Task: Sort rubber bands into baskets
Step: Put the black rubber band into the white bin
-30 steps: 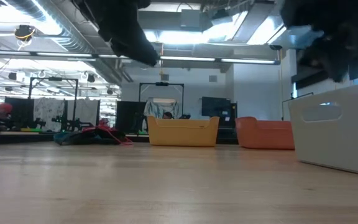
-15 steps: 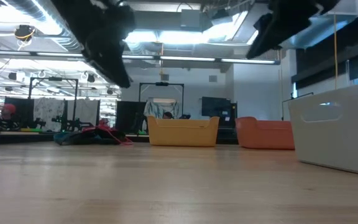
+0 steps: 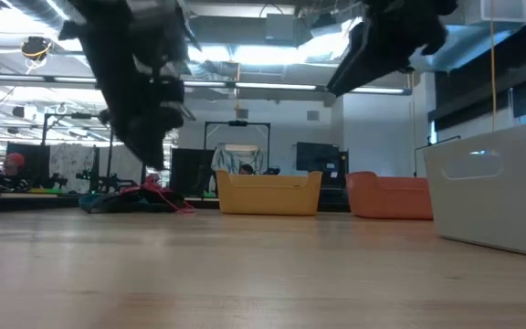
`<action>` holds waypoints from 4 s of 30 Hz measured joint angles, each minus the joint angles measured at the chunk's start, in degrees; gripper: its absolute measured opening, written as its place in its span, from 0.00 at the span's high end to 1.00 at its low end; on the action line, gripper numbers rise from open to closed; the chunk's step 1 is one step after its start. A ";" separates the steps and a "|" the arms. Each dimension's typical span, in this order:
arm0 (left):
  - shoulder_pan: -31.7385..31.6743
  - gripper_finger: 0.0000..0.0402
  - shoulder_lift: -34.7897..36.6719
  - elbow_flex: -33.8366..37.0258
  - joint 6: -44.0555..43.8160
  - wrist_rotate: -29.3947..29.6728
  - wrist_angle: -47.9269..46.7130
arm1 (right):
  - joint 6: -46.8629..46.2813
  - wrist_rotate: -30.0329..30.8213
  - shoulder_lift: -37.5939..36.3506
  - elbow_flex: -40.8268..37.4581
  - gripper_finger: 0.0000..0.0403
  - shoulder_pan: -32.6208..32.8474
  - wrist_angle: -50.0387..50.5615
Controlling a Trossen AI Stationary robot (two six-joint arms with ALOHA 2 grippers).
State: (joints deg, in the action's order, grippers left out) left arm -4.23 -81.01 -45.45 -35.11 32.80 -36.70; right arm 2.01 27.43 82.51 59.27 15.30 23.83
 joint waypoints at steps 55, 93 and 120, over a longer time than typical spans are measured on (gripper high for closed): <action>-10.01 0.65 0.00 13.74 -5.01 -5.20 1.76 | 0.43 -5.48 1.06 -3.17 0.46 -7.46 -6.40; 6.38 0.99 0.13 1.23 5.18 -9.74 3.12 | 1.61 -12.55 1.04 -3.17 0.46 -7.44 -9.27; 5.62 0.97 0.17 -0.64 45.13 -26.73 43.61 | 14.47 -22.96 1.04 -3.13 0.26 -8.21 -32.69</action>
State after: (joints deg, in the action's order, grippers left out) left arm 1.39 -80.84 -46.09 10.02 6.07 6.91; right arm 16.48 4.47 83.55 56.14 7.09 -8.86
